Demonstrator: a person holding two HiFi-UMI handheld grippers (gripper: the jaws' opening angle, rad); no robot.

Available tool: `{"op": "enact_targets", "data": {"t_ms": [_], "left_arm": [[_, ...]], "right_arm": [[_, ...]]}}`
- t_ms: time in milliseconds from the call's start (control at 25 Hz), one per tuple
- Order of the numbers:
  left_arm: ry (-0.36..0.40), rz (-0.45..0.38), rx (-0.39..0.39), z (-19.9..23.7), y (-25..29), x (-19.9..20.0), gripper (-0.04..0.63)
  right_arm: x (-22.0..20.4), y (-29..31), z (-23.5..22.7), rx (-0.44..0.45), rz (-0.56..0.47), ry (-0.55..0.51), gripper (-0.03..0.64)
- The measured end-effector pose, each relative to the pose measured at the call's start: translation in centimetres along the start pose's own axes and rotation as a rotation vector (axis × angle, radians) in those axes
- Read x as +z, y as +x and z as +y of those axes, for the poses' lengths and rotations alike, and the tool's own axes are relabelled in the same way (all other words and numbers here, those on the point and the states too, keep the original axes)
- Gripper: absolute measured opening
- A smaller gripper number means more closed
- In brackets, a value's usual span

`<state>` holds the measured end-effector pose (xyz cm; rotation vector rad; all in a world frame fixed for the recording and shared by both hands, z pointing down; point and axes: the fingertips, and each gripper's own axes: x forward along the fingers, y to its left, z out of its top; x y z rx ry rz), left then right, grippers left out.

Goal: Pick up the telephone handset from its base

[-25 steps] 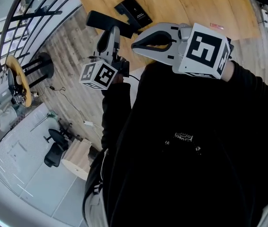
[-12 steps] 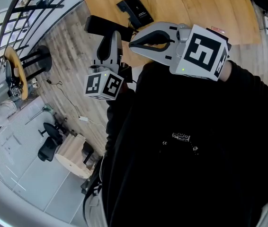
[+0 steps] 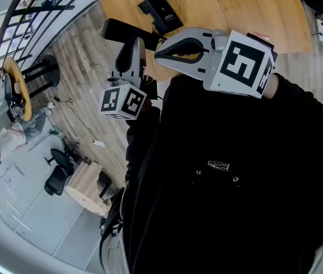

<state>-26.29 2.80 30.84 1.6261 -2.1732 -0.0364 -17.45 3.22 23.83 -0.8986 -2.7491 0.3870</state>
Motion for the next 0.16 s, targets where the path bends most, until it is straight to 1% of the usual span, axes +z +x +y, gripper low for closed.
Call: {"op": "enact_targets", "data": {"t_ms": [160], "left_arm": [[-0.010,0.007,-0.014,-0.23,0.35,-0.65,0.080]], "right_arm": [[-0.27,0.18,0.02,0.002,0.003,-0.007,0.017]]}}
